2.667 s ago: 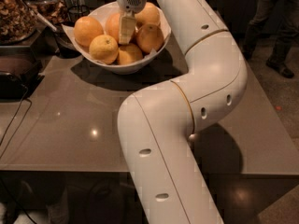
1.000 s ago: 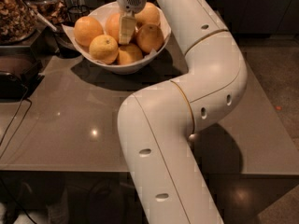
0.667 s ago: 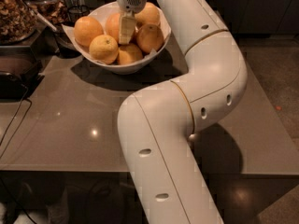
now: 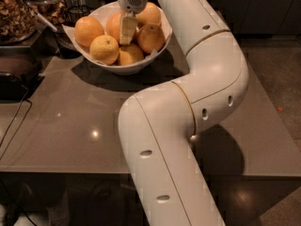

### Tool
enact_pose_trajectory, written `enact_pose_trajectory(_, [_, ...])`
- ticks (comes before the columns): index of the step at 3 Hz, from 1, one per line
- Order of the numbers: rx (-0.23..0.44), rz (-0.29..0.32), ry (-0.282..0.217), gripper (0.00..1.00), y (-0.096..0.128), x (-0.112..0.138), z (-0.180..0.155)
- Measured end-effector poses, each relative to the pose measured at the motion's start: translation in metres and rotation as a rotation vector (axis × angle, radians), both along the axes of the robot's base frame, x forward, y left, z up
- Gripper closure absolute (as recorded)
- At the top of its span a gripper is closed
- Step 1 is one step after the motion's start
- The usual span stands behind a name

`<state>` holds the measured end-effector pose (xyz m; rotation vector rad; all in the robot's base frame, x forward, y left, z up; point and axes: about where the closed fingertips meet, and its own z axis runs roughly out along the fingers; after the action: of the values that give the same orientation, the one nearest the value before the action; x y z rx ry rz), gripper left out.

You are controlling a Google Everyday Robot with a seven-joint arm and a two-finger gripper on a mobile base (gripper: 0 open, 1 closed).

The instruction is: Pick orange from white bowl

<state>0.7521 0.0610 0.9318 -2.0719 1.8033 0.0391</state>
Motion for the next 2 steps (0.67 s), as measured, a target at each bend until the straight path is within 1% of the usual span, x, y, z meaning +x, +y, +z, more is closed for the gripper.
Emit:
enact_pose_trajectory(1, [0.000, 0.000, -0.001, 0.00, 0.0001, 0.0002, -0.0002])
enact_pose_trajectory(2, [0.000, 0.000, -0.001, 0.00, 0.0001, 0.0002, -0.0002])
